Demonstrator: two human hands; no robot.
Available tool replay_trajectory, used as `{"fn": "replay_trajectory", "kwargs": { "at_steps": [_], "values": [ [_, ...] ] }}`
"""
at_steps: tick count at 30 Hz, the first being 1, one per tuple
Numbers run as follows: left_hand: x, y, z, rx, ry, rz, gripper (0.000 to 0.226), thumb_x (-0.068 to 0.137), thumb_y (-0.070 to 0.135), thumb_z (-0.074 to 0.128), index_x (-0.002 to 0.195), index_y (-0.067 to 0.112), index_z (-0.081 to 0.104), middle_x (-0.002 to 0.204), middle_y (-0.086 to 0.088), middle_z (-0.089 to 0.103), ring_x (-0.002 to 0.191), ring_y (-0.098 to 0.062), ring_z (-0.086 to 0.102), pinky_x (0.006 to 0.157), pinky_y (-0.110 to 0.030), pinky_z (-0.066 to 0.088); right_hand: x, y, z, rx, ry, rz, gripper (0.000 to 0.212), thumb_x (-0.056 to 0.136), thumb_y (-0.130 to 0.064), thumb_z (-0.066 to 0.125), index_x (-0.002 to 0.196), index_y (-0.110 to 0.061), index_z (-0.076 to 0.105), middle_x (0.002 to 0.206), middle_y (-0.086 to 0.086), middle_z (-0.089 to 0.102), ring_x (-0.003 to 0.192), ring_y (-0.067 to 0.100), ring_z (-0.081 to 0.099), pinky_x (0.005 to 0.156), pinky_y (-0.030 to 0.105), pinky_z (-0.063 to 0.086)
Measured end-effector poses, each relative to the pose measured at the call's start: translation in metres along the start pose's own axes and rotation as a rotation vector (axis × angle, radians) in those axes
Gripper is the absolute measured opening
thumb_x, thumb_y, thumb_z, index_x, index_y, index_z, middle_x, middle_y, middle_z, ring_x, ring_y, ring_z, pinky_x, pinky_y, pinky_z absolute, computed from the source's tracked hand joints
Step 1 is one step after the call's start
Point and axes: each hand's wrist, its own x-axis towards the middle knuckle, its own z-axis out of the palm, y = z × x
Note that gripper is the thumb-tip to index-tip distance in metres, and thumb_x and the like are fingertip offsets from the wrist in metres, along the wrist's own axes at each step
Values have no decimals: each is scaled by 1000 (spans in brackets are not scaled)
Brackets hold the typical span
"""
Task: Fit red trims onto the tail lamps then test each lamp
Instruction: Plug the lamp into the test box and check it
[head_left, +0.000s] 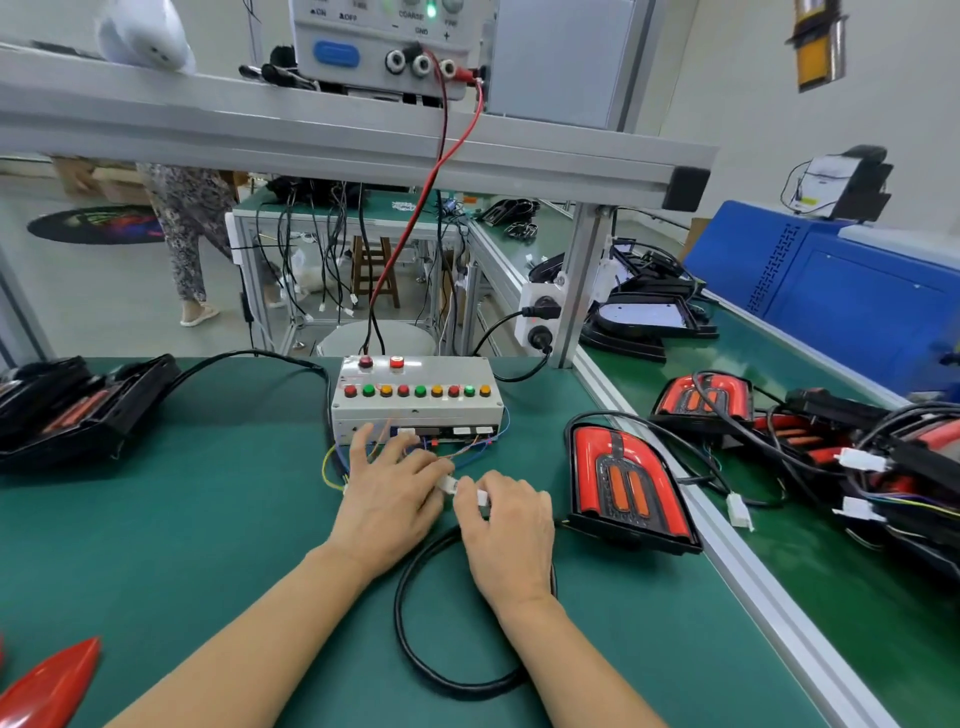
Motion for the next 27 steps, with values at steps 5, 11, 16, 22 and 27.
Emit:
{"fn": "replay_trajectory", "kwargs": {
  "at_steps": [5,11,16,22,27],
  "values": [
    [-2,6,-8,-18,135,-33,39,85,29,38,105,18,70,104,2,67,104,-26,61,95,-47,26,1,1,-1,7,-6,-27,28,101,-37,44,90,-15,58,79,3,60,73,23,44,76,35,33],
    [-10,13,-46,-240,-224,-378,42,78,62,45,65,24,55,68,9,58,70,-12,55,58,-26,34,5,-3,-6,98,-17,53,26,103,-31,40,115,-12,53,95,5,60,81,24,41,77,34,29],
    [-30,13,-55,-225,-638,-438,44,62,69,62,69,26,51,73,13,59,74,-5,55,57,-23,37,18,-11,-25,348,92,93,21,102,-25,41,115,-12,51,90,0,56,81,19,47,70,28,32],
    [-33,21,-57,-296,-674,-509,30,68,52,68,67,25,56,70,12,61,78,-7,59,59,-23,39,54,-4,-72,589,265,199,13,104,-27,37,93,-30,44,71,-7,40,55,2,35,51,17,31],
    [-26,25,-56,-476,-560,-594,18,82,30,53,69,18,51,59,7,64,50,-14,52,54,-21,41,73,29,-103,581,337,325,14,103,-29,37,90,-30,42,73,-4,43,57,8,37,51,19,33]
  ]
}}
